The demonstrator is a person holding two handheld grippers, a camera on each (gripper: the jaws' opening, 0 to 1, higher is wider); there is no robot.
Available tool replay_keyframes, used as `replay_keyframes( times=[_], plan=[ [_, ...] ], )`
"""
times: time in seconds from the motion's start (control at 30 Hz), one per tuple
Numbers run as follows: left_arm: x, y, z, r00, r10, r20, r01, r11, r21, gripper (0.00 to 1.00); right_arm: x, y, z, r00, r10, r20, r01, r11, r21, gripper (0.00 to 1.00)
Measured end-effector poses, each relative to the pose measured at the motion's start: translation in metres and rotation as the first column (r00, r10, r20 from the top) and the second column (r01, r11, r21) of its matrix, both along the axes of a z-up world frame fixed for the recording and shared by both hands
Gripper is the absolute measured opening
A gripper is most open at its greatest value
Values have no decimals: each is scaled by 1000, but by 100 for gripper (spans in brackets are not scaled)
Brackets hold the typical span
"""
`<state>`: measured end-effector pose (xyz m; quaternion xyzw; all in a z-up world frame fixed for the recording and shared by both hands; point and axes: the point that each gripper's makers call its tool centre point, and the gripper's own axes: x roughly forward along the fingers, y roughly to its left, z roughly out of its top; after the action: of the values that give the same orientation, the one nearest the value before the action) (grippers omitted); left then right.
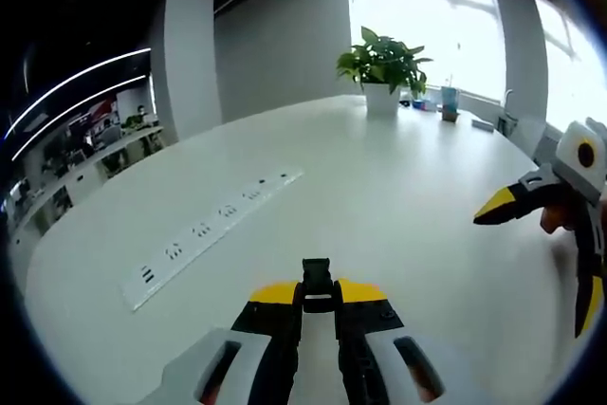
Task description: Snap the two parts of the plastic buckle together until the buckle closes and remains connected.
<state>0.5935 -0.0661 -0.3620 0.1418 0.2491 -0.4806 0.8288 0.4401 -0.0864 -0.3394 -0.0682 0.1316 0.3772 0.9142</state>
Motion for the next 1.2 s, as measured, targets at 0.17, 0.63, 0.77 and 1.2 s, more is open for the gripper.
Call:
replay_keyframes(
  times=[0.17, 0.63, 0.77, 1.2],
  plan=[
    [1, 0, -1, 1000, -3, 0, 3, 1000, -8, 11, 1, 0, -1, 1000, 0, -2, 0, 1000, -4, 100],
    [-3, 0, -5, 1000, -12, -6, 12, 1000, 6, 11, 1, -1, 0, 1000, 0, 1, 0, 1000, -6, 100],
    [-2, 1, -5, 1000, -13, -9, 13, 1000, 9, 11, 1, 0, 0, 1000, 1, 0, -1, 1000, -6, 100],
    [0, 1, -10, 1000, -13, -21, 14, 1000, 17, 11, 1, 0, -1, 1000, 0, -2, 0, 1000, -12, 100]
  ],
)
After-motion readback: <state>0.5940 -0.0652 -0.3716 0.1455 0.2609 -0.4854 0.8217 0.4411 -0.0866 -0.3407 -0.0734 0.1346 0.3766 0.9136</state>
